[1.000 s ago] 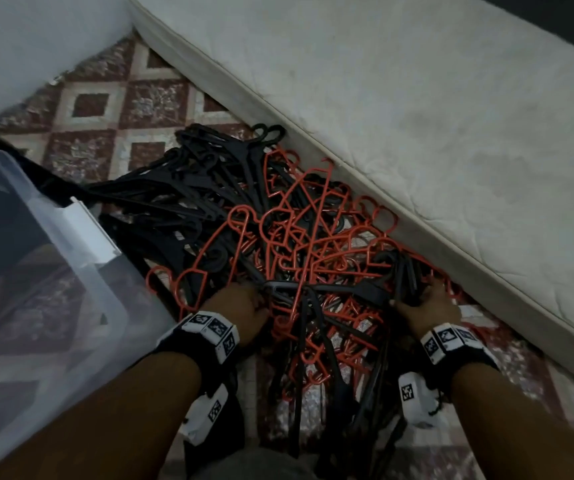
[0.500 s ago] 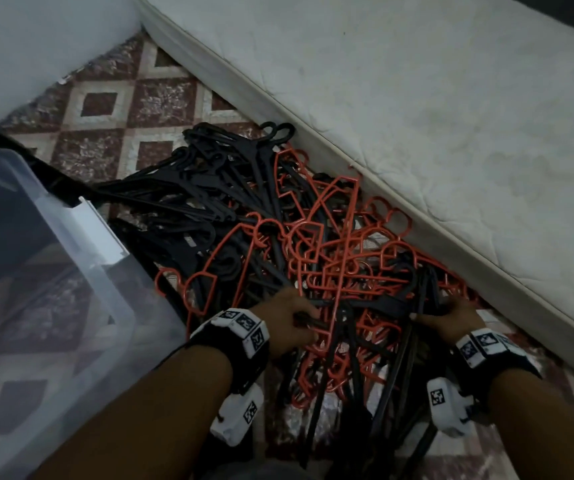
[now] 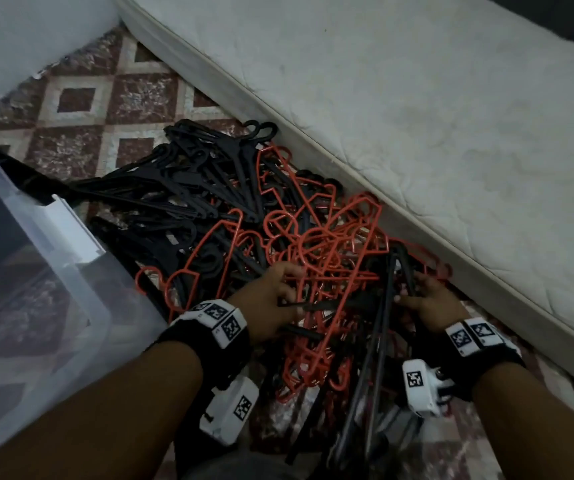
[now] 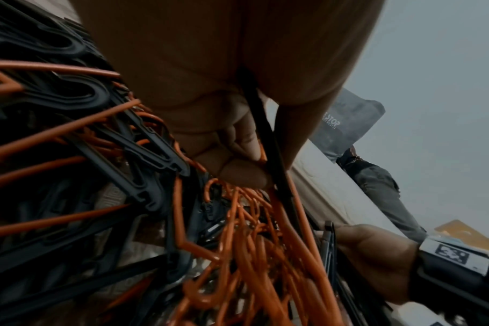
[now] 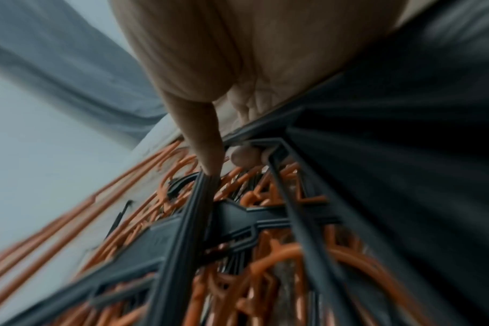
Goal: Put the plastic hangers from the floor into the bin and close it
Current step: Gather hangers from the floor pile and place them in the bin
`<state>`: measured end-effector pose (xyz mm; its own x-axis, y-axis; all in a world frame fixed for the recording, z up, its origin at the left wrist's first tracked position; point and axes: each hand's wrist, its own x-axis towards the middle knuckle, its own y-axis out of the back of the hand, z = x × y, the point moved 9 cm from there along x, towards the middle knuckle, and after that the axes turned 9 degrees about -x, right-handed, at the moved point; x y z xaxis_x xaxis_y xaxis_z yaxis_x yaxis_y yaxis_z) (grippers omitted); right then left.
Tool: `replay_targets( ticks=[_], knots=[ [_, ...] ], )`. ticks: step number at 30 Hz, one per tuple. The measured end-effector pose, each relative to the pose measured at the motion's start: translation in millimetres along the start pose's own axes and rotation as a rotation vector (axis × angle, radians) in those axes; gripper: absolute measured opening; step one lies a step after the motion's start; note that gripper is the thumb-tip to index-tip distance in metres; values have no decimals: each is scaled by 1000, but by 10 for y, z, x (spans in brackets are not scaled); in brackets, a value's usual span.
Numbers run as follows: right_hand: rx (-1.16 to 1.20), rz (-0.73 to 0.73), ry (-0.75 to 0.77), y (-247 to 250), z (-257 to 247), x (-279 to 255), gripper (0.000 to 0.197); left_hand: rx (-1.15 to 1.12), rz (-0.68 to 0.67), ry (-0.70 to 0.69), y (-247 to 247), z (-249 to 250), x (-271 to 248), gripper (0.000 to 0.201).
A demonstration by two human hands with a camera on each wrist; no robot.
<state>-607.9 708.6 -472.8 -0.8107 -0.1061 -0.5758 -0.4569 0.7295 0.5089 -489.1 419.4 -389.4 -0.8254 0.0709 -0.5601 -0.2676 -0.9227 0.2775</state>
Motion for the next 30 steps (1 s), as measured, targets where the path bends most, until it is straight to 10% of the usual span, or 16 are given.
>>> replay_targets(
  ticks=[8,14,22,30],
  knots=[
    [-270,-155,178,-497,-398,-193,58,358,-30,258,20,-574,-59,49],
    [-707,-204,277,-726,-576,-167,122,412,2,251,3,-625,-43,73],
    [-868,-84,123,-726,-736,27,65,330,-81,292,-113,-675,-51,93],
    [-734,-8,131,-525,-796,-105,36,198,-46,203,32,-499,-104,48]
  ],
)
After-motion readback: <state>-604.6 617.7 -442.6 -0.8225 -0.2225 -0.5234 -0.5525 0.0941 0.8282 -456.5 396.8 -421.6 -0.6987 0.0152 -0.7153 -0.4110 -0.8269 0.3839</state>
